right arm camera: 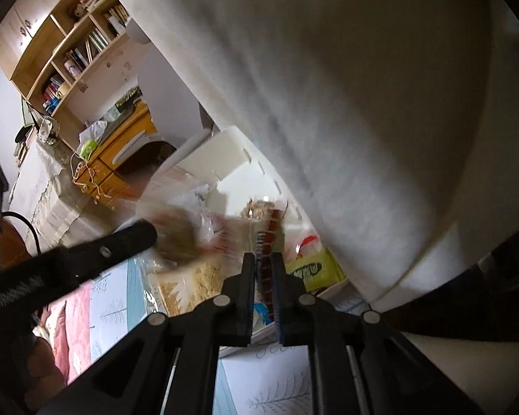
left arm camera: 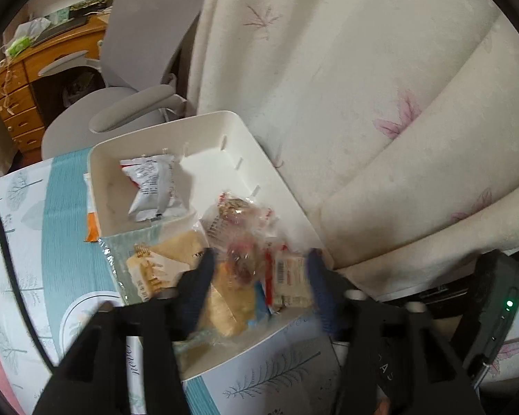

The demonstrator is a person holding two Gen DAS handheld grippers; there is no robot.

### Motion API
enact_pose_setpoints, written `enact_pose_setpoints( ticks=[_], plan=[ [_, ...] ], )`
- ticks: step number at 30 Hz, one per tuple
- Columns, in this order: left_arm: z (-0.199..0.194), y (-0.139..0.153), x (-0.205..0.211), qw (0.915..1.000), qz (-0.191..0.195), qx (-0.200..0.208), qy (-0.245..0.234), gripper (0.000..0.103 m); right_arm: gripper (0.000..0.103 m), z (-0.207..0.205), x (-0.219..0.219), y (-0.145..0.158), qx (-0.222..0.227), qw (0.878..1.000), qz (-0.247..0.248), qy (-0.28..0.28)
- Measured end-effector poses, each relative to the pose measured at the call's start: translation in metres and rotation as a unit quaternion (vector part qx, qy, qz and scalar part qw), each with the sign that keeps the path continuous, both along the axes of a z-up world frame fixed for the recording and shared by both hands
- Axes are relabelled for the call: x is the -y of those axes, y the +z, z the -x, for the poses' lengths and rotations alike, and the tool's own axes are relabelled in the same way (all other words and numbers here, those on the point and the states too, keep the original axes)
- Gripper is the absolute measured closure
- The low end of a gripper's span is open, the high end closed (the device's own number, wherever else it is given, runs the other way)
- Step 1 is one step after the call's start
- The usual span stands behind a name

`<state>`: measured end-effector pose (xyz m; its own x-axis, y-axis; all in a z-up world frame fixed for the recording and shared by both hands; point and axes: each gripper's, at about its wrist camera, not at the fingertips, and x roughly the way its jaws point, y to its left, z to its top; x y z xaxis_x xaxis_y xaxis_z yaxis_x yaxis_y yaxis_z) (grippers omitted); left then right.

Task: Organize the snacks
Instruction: 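Open both tools over the basket and move the left tool to the orange-ended bar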

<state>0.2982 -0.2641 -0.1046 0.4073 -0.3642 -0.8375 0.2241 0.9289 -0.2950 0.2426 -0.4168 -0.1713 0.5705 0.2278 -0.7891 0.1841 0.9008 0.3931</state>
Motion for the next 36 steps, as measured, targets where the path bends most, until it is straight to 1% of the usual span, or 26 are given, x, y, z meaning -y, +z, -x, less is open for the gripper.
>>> enact_pose_setpoints(
  ticks=[2,5,10,12,19,20,24,28,30,32,36],
  plan=[
    [0.003,0.0,-0.007,0.9999,-0.007,0.0,0.008,0.039,0.092,-0.002,-0.001,-0.006,-0.016,1.0,-0.013,0.003],
    [0.009,-0.001,-0.022,0.9995,-0.018,-0.005,0.027,0.039,0.092,-0.002,-0.004,-0.011,-0.029,0.999,-0.021,0.006],
    [0.024,-0.005,-0.054,0.9977,-0.027,-0.012,0.06,0.039,0.087,-0.001,-0.015,-0.012,-0.039,0.999,-0.027,0.021],
    [0.03,-0.006,-0.068,0.9965,-0.032,-0.013,0.076,0.039,0.079,-0.003,-0.022,-0.009,-0.042,0.998,-0.025,0.027],
    [0.045,-0.014,-0.121,0.9913,-0.036,-0.011,0.126,0.039,0.064,0.002,-0.034,-0.005,-0.051,0.998,-0.011,0.042],
    [0.046,-0.016,-0.127,0.9906,-0.038,-0.009,0.131,0.038,0.06,0.004,-0.034,-0.005,-0.051,0.998,-0.008,0.042],
    [0.046,-0.028,-0.154,0.9877,-0.053,0.006,0.147,0.032,0.052,0.007,-0.042,-0.006,-0.055,0.997,0.018,0.043],
    [0.036,-0.049,-0.177,0.9868,-0.059,0.017,0.15,0.032,0.044,0.007,-0.051,-0.008,-0.061,0.996,0.053,0.047],
    [0.028,-0.064,-0.188,0.9874,-0.058,0.018,0.146,0.032,0.037,0.007,-0.057,-0.011,-0.062,0.994,0.075,0.054],
    [0.019,-0.078,-0.195,0.9881,-0.057,0.02,0.141,0.032,0.033,0.006,-0.063,-0.014,-0.063,0.992,0.096,0.059],
    [0.001,-0.103,-0.204,0.9913,-0.042,0.029,0.121,0.032,0.029,0.004,-0.077,-0.019,-0.058,0.985,0.144,0.071]
  ],
)
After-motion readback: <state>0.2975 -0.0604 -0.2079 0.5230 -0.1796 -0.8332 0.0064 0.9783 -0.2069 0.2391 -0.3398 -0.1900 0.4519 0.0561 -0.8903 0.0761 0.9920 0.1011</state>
